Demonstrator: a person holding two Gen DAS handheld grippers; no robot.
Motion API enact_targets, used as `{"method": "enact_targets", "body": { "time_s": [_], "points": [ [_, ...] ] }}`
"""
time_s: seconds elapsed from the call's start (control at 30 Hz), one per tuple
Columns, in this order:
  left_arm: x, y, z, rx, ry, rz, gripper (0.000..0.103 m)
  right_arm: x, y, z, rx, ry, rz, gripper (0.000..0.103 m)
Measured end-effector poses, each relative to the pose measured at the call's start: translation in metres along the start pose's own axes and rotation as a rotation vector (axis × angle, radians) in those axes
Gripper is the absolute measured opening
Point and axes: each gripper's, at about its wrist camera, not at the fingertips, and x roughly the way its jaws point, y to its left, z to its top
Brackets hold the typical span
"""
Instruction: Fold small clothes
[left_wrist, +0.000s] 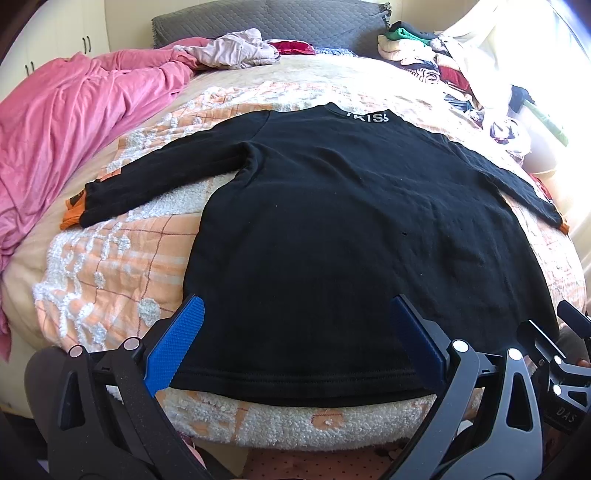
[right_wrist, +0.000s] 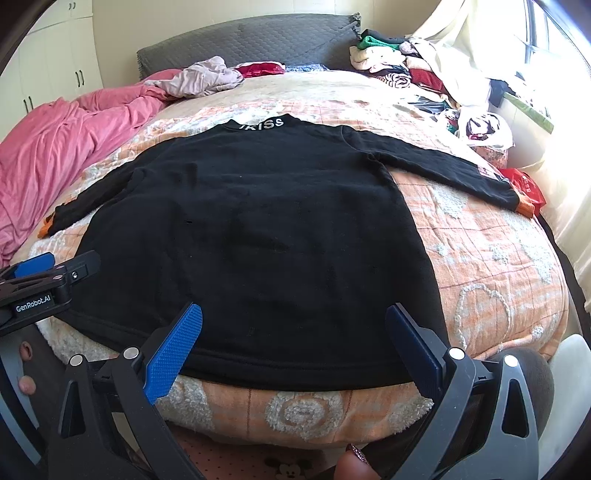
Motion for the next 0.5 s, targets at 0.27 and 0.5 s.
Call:
{"method": "enact_targets", "body": {
  "time_s": [0.27,0.5],
  "points": [
    [-0.0001,-0.0008,0.0001,0.0,0.003,0.0,0.094,0.0015,0.0021,-0.0008,-0.003,0.006,0.003,0.099],
    [-0.0001,0.0008,-0.0002,-0.003,0.004,-0.004,0.094,0.0024,0.0022,-0.0016,-0.002,0.009,0.003,0.099]
  ]
}}
